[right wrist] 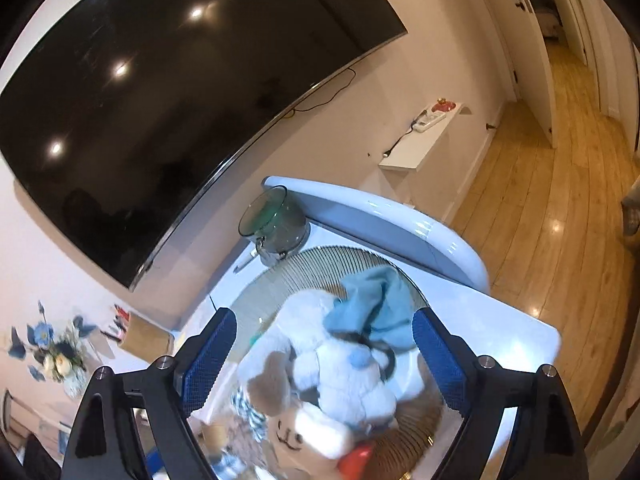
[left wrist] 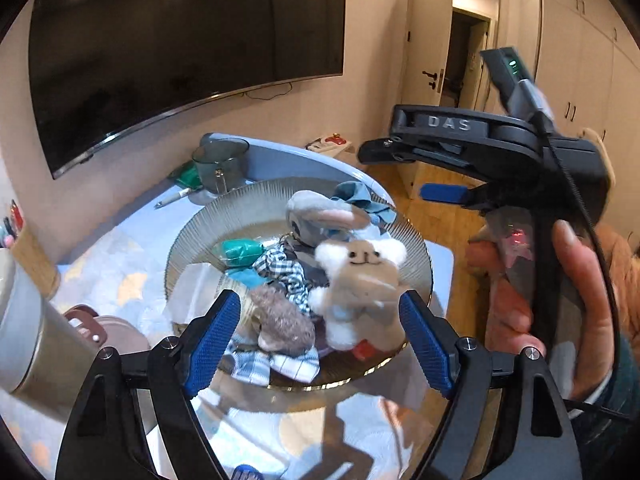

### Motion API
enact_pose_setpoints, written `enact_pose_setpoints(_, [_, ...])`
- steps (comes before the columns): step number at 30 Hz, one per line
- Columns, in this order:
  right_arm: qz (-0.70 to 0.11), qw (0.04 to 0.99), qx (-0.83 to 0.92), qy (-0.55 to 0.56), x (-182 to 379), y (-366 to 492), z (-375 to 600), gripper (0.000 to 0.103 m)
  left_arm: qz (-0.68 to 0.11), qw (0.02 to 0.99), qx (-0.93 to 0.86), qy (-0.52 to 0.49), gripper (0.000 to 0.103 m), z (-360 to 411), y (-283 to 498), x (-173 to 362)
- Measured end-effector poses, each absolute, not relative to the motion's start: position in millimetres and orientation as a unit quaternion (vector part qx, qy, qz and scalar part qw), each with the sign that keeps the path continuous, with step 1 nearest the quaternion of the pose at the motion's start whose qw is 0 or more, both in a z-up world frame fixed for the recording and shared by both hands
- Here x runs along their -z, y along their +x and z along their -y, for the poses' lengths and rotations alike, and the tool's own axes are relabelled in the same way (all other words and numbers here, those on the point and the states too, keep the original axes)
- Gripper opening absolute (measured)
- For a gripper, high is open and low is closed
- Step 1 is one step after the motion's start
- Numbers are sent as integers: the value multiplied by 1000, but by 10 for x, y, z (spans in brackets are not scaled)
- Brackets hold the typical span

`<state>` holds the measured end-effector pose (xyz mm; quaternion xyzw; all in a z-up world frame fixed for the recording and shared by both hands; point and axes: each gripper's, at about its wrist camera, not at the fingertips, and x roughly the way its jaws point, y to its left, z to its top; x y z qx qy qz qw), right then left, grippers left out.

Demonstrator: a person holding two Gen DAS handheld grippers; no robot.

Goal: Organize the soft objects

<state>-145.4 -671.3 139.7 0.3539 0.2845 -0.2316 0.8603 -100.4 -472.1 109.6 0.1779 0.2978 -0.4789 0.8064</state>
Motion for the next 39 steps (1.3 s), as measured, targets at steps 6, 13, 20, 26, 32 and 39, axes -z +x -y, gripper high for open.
enact_pose_setpoints(6, [-276,882,240,298,-1556,-1738,6331,89,-297,804,484,175,81,4445,-1137,-1144])
enact_pose_setpoints(13, [-270,906,204,256,-1732,-1976,5756,89,-276,822,478,140,81,3822,-1368,-1381])
enact_pose_setpoints(20, [-288,923,162,198,-1735,-2032,4989,89,-246,868,410,131,81,2966,-1450,-1551])
enact_pose_setpoints(26, [-293,943,96,126,-1815,-1932,4089,89,-226,907,341,100,84,2132,-1423,-1641])
enact_pose_setpoints(32, [-287,956,13,59,-1801,-1689,3037,96,-242,937,240,75,84,1216,-1267,-1623])
enact_pose_setpoints(39, [-285,957,-38,32,-1579,-1279,2170,97,-254,958,116,70,89,410,-1144,-1307])
